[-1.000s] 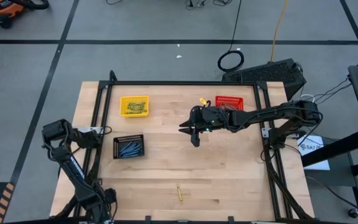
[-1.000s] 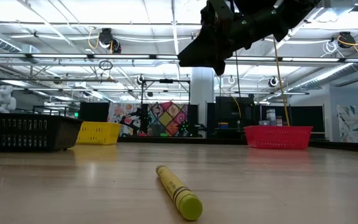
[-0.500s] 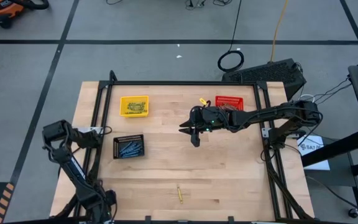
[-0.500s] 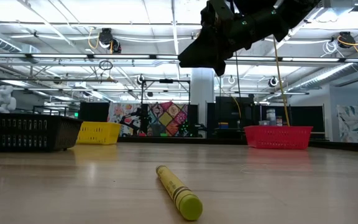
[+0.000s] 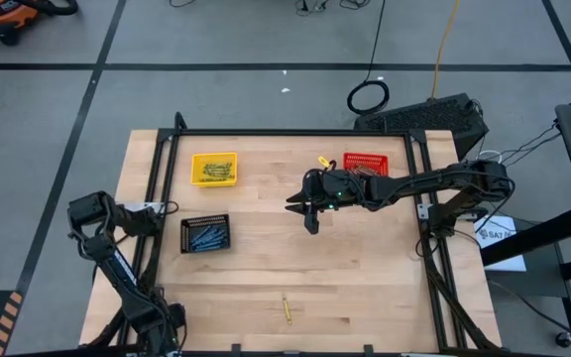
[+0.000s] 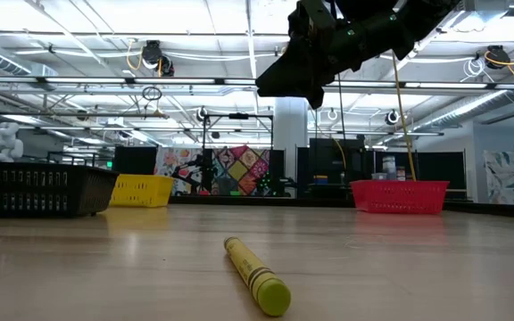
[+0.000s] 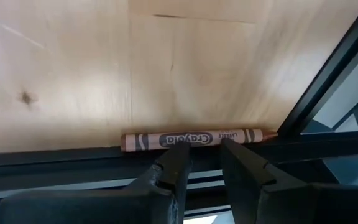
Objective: Sort crayons
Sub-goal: Put the brown crayon into the red bin
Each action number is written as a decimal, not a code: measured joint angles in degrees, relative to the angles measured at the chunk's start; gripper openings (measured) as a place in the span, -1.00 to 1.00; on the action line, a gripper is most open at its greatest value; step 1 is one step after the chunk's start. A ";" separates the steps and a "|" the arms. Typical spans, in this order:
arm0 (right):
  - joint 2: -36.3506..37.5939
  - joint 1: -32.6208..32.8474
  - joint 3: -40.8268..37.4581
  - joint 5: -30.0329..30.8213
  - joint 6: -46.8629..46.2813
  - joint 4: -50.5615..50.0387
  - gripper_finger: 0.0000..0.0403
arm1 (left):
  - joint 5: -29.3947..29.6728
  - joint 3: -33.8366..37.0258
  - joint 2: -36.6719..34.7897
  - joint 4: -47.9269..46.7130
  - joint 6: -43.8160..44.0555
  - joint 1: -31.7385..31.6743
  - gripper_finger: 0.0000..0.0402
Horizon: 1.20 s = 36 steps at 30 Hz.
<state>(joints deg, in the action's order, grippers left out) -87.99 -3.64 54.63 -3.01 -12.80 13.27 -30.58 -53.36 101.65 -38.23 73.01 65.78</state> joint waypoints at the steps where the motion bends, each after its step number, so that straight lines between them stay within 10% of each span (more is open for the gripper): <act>1: -0.01 0.00 0.00 0.00 0.00 0.00 -0.55 | 0.36 0.00 0.02 -0.24 -0.06 -0.28 -0.56; 14: 0.00 0.00 0.00 0.00 0.42 0.12 -0.55 | 11.40 -5.17 0.57 -19.78 -7.32 -7.77 -0.56; 36: -0.02 0.00 0.00 0.02 1.92 -0.06 -0.55 | -0.45 -4.75 0.15 -11.45 -1.93 -0.63 -0.56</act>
<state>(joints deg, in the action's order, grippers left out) -88.00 -3.64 54.63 -2.98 -10.87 13.21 -31.03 -58.11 101.79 -49.69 71.08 65.15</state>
